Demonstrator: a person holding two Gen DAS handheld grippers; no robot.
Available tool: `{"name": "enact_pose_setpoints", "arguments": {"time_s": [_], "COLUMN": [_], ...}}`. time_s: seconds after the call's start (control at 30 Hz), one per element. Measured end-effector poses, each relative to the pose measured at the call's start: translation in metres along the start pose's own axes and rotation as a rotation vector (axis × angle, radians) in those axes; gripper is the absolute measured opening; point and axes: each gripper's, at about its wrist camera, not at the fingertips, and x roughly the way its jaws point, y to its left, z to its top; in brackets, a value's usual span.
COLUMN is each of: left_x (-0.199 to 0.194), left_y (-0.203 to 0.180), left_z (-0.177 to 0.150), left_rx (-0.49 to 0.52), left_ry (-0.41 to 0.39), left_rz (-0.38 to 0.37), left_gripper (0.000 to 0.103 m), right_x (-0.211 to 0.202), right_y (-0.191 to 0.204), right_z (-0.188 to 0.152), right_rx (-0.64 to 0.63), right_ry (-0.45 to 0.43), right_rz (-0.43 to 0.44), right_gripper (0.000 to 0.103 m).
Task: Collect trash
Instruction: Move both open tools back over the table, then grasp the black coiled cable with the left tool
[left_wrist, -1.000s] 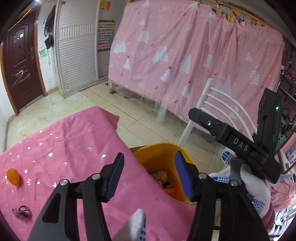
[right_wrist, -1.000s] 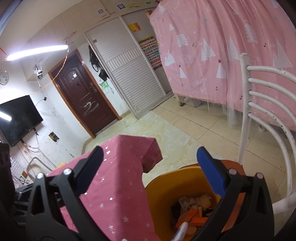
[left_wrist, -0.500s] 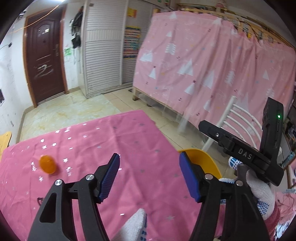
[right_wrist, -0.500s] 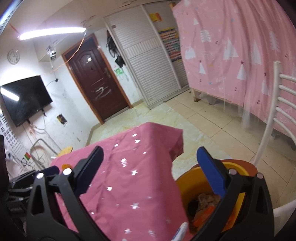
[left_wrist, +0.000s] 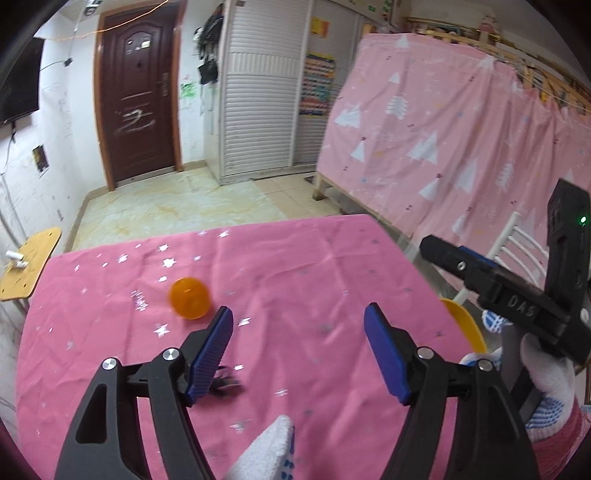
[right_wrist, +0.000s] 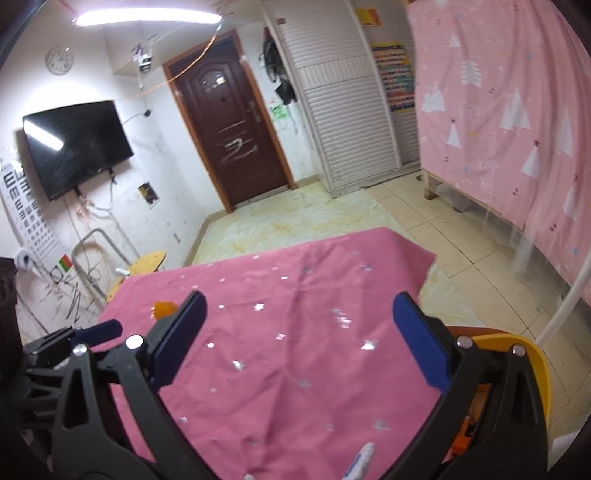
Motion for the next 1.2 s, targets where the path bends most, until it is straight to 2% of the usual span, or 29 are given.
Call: {"name": "enact_pose_setpoints", "arguments": {"time_s": [0.23,0.5,0.73,0.9,1.07,1.13,1.2], "left_x": [0.007,0.027,0.044,0.052,0.048,0.047,0.046], "left_y": [0.041,0.072,0.078,0.069,0.068,0.070,0.072], "left_z": [-0.008,-0.024,-0.037,-0.041,-0.044,-0.044,-0.045], "left_rx": [-0.056,-0.079,-0.061,-0.009,0.000,-0.005,-0.013], "left_ry": [0.024,0.089,0.146,0.188,0.182,0.178,0.174], "left_rz": [0.049,0.105,0.099,0.091,0.090,0.088,0.084], "left_gripper": [0.066,0.066,0.066,0.066,0.051,0.040,0.034], "right_x": [0.022,0.043,0.055,0.062,0.067,0.069,0.070], "right_y": [0.033,0.058,0.070,0.076,0.081,0.084,0.087], "right_z": [0.000,-0.003,-0.005,-0.007,-0.010,-0.011,-0.012], "right_rx": [-0.065,-0.111,-0.140,-0.150,-0.160,-0.164,-0.169], "right_ry": [0.042,0.089,0.115,0.130,0.144,0.148,0.151], "right_rz": [0.030,0.044,0.047,0.046,0.043,0.043,0.043], "right_gripper": [0.097,0.097,0.097,0.097,0.097,0.097,0.097]}}
